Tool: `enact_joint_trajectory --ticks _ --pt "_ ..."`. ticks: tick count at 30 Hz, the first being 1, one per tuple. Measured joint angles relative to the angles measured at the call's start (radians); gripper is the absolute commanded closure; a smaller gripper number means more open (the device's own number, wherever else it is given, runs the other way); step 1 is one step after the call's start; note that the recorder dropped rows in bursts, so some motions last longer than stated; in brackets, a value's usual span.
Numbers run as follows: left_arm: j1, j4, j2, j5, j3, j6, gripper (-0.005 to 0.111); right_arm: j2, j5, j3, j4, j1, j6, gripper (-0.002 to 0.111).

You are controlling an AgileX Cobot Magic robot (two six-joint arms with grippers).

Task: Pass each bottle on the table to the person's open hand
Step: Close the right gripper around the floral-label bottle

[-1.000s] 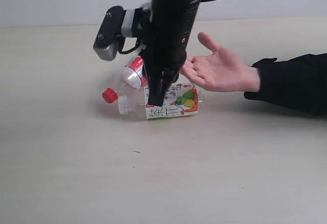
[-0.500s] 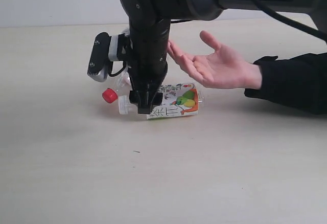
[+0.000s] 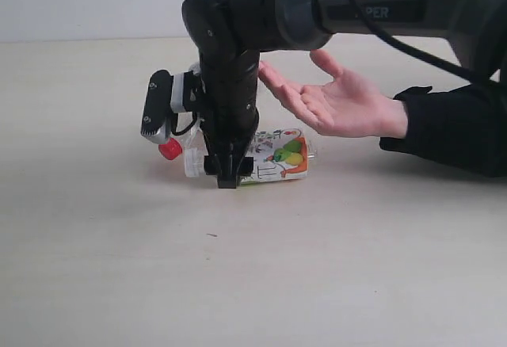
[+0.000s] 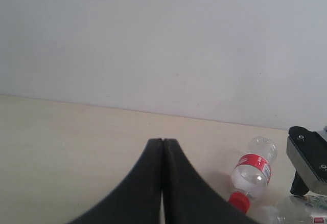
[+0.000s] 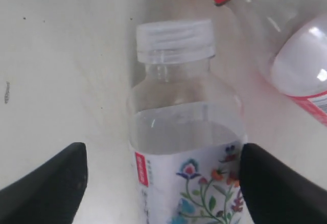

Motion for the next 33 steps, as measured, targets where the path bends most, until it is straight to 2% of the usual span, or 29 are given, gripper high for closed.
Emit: enact_joint_trajectory --ticks 7,22,26,33 --pt "0.0 0.0 0.0 0.0 0.0 0.0 0.107 0.024 -0.01 0.0 -0.081 0.0 0.054 0.032" --pt "0.0 0.0 0.0 0.0 0.0 0.0 0.107 0.063 -0.011 0.0 -0.084 0.0 0.059 0.035" --pt "0.0 0.0 0.0 0.0 0.0 0.0 0.107 0.063 -0.011 0.0 -0.081 0.0 0.061 0.05" --pt "0.0 0.0 0.0 0.0 0.0 0.0 0.107 0.063 -0.01 0.0 0.004 0.0 0.061 0.097"
